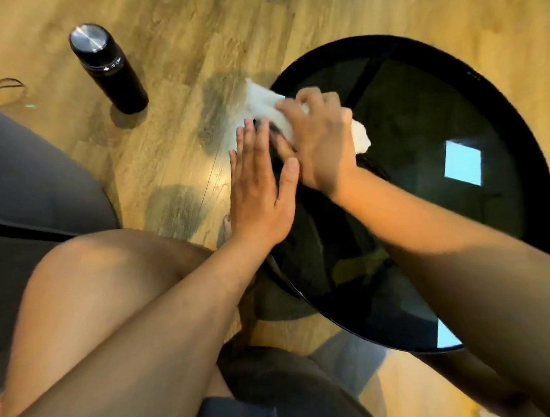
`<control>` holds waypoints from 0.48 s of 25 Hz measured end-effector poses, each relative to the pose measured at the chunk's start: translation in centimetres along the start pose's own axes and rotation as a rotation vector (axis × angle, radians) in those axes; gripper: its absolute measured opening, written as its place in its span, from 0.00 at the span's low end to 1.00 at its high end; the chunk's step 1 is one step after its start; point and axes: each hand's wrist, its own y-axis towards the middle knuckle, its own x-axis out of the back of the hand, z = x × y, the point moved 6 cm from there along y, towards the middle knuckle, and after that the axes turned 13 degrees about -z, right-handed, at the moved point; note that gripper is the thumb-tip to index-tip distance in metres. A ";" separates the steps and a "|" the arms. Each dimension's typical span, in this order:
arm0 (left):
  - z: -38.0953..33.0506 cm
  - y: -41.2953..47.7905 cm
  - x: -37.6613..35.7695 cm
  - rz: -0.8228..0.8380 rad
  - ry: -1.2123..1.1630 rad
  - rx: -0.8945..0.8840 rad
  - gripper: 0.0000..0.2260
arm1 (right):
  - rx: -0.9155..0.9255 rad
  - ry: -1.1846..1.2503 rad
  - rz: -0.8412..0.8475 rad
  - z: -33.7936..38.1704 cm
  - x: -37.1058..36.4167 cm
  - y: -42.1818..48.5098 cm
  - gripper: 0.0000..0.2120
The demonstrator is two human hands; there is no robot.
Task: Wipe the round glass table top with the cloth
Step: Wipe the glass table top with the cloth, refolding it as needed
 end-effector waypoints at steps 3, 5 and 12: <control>-0.4 -0.4 0.3 -0.021 0.029 -0.008 0.31 | 0.130 0.267 0.041 0.8 5.5 -10.1 0.20; -0.8 -0.4 0.4 -0.008 0.117 -0.076 0.30 | 0.173 0.286 0.126 -0.7 8.9 -17.4 0.21; -1.1 -0.7 -0.7 0.115 0.270 -0.280 0.30 | 0.360 0.282 0.180 -4.4 9.0 -19.2 0.20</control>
